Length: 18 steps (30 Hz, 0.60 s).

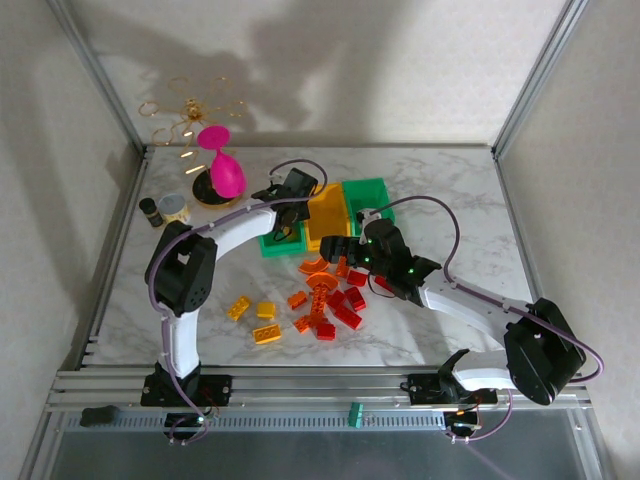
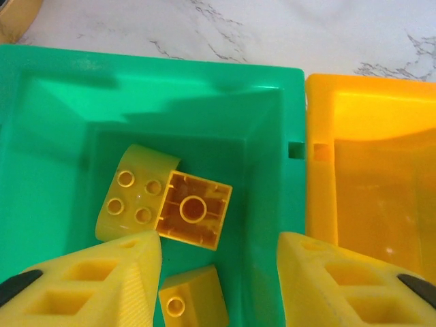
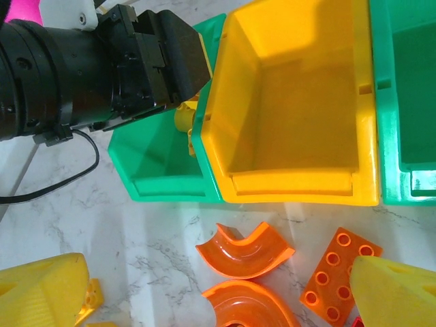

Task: Sort the legos into containers by color
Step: Place the lego in the container, then move the lego to the center of the table.

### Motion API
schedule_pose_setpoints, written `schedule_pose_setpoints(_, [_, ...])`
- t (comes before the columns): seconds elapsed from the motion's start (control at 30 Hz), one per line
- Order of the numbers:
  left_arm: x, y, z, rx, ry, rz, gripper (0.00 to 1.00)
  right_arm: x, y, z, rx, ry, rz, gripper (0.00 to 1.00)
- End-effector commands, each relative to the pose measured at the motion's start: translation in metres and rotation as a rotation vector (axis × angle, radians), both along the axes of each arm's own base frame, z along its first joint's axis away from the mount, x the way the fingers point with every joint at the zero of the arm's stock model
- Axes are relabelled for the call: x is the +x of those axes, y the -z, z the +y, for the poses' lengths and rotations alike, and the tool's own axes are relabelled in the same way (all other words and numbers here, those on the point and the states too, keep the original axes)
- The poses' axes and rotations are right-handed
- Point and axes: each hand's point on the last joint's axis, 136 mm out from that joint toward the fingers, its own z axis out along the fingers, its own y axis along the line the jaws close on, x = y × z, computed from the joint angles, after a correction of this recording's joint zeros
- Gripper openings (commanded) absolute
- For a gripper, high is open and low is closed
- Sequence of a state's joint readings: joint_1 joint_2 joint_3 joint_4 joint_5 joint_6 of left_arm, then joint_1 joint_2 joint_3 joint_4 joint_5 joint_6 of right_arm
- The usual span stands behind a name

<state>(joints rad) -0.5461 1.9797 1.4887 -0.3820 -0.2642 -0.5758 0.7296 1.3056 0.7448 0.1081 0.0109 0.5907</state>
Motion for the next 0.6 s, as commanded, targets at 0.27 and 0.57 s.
schedule_pose_setpoints(0.27, [-0.046,-0.073,0.003,-0.088,0.066,-0.068,0.49,-0.007,-0.003,0.010,-0.059,-0.136,-0.047,0.99])
schedule_pose_setpoints(0.57, [-0.129,-0.065,0.033,-0.114,0.063,-0.009,0.52,-0.044,0.025,0.029,-0.118,-0.276,0.013,0.99])
